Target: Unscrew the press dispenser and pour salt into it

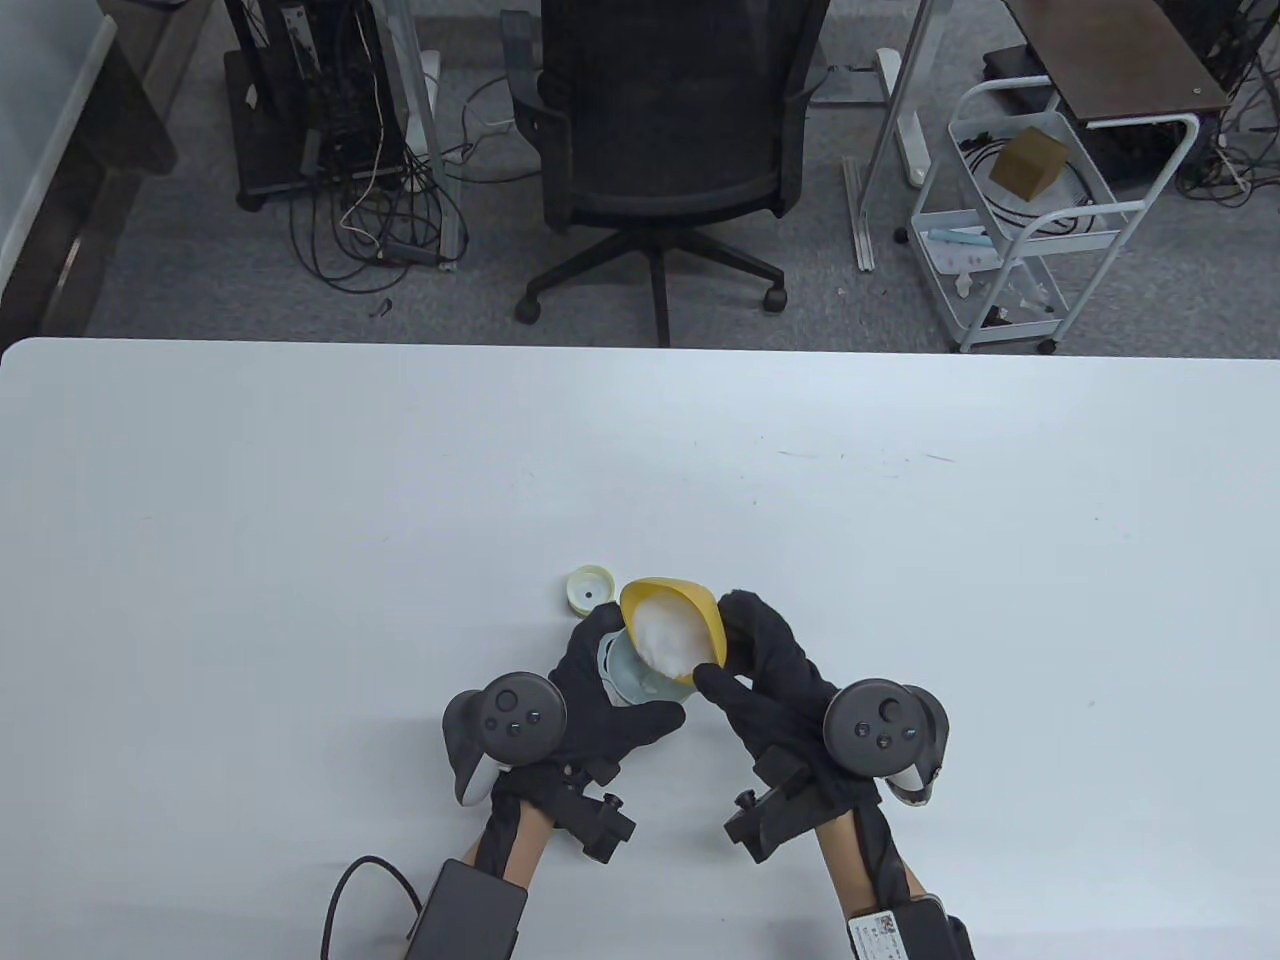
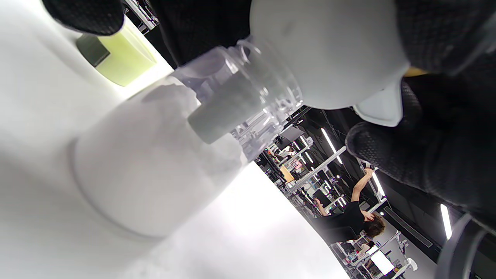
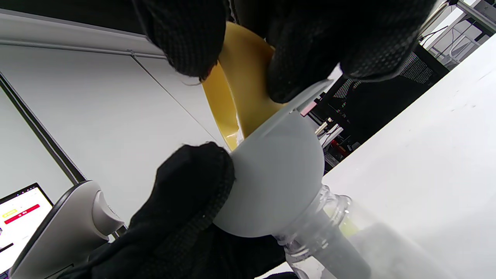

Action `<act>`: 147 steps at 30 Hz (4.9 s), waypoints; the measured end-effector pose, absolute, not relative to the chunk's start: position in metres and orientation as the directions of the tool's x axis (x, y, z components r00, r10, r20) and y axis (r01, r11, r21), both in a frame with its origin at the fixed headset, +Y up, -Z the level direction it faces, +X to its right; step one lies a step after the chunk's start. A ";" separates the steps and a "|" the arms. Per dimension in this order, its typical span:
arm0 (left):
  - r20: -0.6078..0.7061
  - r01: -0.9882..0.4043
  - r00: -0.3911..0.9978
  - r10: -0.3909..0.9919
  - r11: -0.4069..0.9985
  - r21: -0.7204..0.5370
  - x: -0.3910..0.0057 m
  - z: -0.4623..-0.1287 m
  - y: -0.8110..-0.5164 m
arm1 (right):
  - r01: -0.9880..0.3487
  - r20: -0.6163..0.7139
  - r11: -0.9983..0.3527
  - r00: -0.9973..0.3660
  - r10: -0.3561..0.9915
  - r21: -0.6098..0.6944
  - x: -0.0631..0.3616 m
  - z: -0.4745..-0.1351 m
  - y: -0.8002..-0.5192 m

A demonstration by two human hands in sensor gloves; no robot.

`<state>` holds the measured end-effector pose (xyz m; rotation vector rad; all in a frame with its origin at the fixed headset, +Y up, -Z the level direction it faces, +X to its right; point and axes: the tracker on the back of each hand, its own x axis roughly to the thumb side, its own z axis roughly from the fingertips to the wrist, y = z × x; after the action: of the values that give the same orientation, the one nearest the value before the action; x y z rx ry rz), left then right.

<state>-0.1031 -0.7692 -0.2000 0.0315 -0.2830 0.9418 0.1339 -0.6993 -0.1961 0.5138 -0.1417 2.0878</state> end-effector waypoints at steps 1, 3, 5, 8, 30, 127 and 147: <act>0.253 -0.801 0.554 0.793 0.591 -0.096 -0.103 -0.200 -0.769 | -0.833 0.413 -0.545 -0.463 0.784 0.100 0.134 -0.196 -0.699; 0.253 -0.801 0.554 0.793 0.591 -0.096 -0.103 -0.200 -0.769 | -0.832 0.414 -0.546 -0.464 0.783 0.101 0.134 -0.196 -0.699; 0.253 -0.802 0.552 0.794 0.589 -0.098 -0.103 -0.200 -0.769 | -0.830 0.415 -0.549 -0.466 0.781 0.101 0.134 -0.196 -0.699; 0.254 -0.803 0.550 0.796 0.587 -0.100 -0.103 -0.200 -0.769 | -0.830 0.414 -0.549 -0.466 0.782 0.103 0.134 -0.196 -0.699; 0.254 -0.803 0.550 0.796 0.587 -0.100 -0.103 -0.200 -0.769 | -0.827 0.415 -0.553 -0.469 0.780 0.105 0.134 -0.195 -0.700; 0.255 -0.803 0.548 0.797 0.586 -0.107 -0.103 -0.199 -0.769 | -0.790 0.436 -0.603 -0.508 0.743 0.108 0.131 -0.194 -0.700; 0.255 -0.803 0.548 0.797 0.586 -0.107 -0.103 -0.199 -0.769 | -0.790 0.436 -0.604 -0.508 0.743 0.108 0.131 -0.194 -0.700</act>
<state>-0.1026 -0.7692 -0.1992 0.0234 -0.2904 0.9478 0.1309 -0.7003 -0.1944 0.5579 -0.1301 2.1510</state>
